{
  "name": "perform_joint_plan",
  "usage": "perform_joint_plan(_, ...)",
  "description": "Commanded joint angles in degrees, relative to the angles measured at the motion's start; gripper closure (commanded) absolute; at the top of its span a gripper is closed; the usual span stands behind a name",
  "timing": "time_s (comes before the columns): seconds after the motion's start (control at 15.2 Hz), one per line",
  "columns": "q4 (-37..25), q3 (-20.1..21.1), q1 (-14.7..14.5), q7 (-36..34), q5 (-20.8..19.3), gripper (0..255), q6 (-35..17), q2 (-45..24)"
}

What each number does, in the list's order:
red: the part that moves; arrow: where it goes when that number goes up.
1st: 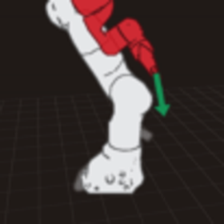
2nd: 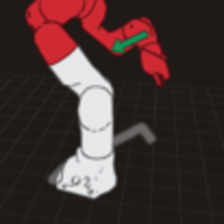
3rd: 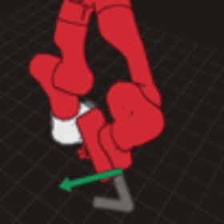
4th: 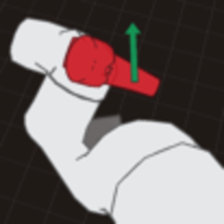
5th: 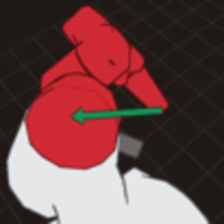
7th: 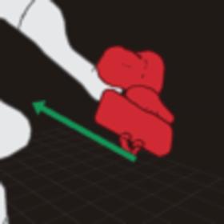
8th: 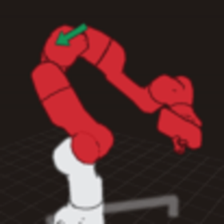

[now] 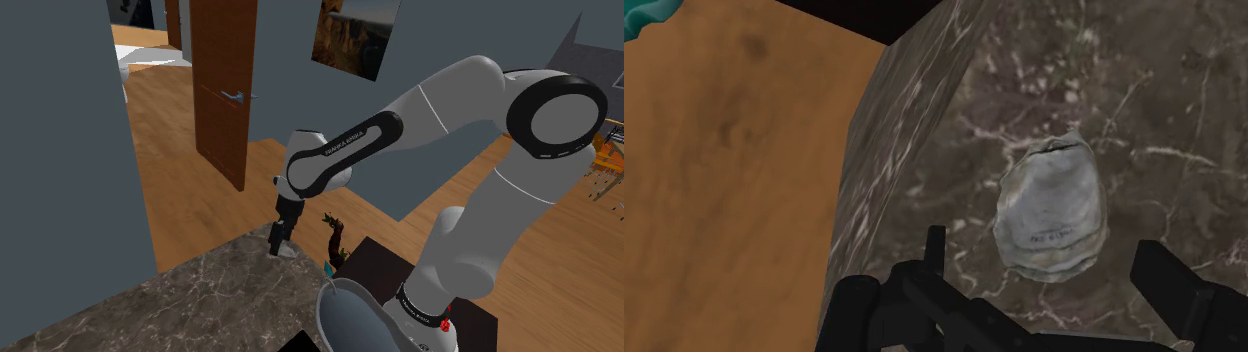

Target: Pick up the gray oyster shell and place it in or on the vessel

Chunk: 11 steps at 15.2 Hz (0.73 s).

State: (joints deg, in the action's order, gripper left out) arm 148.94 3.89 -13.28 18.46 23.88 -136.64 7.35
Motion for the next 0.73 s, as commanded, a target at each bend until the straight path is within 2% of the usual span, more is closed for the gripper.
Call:
perform_joint_plan(0.0, 0.0, 0.0, 0.0, 0.0, 0.0, 255, 0.0, 0.0)
perform_joint_plan(0.66, -0.2, -0.1, 0.0, -0.4, -0.3, 255, 0.8, 0.7)
